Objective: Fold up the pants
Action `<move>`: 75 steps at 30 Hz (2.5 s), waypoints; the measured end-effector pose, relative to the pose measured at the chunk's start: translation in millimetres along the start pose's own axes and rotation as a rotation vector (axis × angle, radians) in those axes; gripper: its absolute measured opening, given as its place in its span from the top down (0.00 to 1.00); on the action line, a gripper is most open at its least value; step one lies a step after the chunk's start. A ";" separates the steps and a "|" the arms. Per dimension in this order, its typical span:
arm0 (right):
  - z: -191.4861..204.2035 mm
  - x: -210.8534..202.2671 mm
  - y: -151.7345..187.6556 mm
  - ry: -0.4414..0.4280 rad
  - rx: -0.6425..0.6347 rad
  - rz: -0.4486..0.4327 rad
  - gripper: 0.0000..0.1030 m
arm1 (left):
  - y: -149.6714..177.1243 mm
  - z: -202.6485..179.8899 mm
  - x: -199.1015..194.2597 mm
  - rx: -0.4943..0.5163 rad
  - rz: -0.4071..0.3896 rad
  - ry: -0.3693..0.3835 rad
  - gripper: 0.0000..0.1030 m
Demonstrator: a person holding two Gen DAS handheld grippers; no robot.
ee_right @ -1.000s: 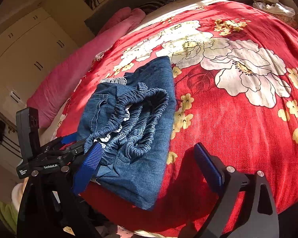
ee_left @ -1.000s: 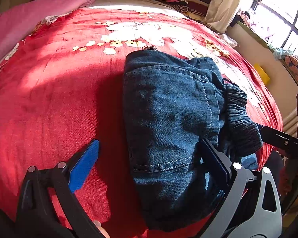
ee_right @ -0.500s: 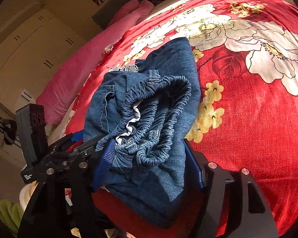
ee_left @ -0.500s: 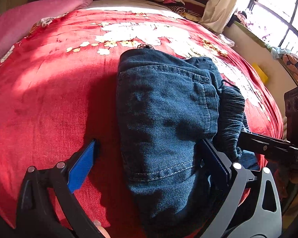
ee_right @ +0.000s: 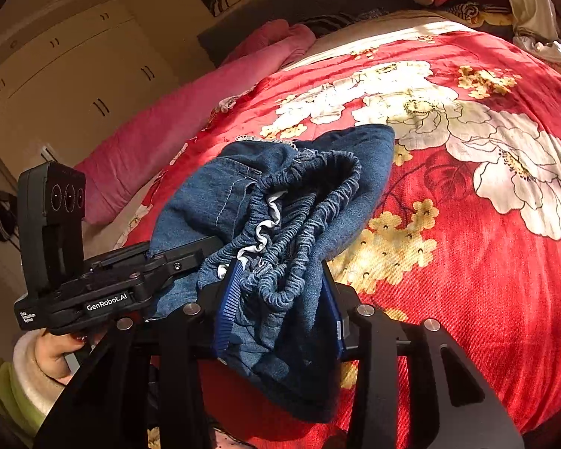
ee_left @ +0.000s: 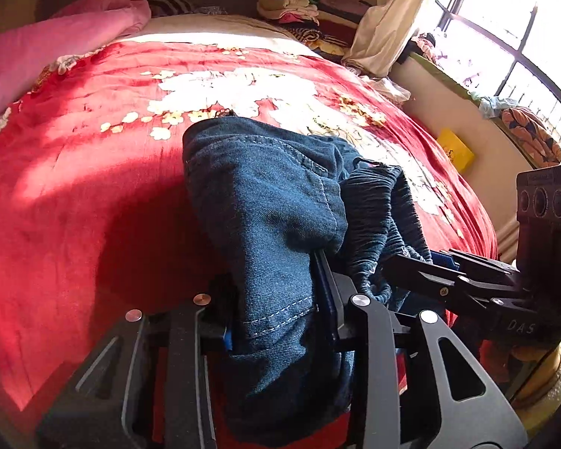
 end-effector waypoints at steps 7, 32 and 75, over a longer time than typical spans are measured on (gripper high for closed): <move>9.3 -10.2 -31.3 0.026 -0.076 -0.042 0.63 | -25.0 -6.8 -18.8 0.013 -0.049 0.003 0.75; -64.6 79.0 -75.1 0.038 0.057 0.058 0.62 | -76.0 46.3 62.2 -0.035 0.003 -0.096 0.71; -63.0 -6.2 -36.3 0.247 0.031 -0.014 0.20 | -52.5 57.1 -11.1 -0.068 -0.100 -0.175 0.24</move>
Point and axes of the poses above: each gripper's, at about its wrist camera, not at the fingertips, and x roughly the way its jaws point, z to its left, y to its underside, the point moved 9 cm from there along x, roughly the way its jaws point, and after that the axes turned 7 degrees about -x, right-handed, at the moved point
